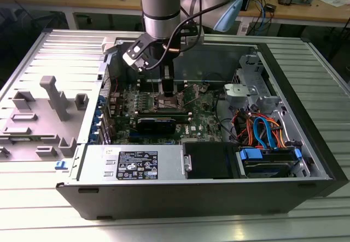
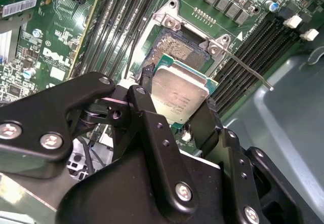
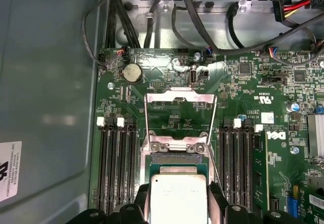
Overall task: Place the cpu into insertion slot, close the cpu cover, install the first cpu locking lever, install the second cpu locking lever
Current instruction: 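Place the cpu into insertion slot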
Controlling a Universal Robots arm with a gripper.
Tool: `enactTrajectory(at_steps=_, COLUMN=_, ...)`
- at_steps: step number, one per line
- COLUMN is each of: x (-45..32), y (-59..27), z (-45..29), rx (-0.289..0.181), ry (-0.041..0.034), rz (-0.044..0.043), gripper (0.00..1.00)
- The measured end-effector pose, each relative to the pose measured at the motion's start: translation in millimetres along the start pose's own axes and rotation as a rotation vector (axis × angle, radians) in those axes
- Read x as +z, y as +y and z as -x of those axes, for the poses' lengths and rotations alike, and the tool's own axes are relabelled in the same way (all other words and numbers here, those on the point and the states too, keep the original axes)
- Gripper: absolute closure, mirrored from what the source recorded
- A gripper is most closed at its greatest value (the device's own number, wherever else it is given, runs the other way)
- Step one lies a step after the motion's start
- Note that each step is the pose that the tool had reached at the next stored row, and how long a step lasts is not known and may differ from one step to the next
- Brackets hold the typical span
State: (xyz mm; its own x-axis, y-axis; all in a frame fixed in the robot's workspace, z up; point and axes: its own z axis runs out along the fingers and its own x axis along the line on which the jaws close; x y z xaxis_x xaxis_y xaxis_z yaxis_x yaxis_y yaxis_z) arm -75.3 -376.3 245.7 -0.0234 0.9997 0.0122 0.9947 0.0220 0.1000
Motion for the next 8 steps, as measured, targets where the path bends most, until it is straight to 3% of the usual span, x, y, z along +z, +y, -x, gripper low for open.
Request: enactTrajectory(at_steps=8, x=8.9, y=-1.9, z=0.1, rx=0.000, ry=0.0002, rz=0.0000, gripper=0.45)
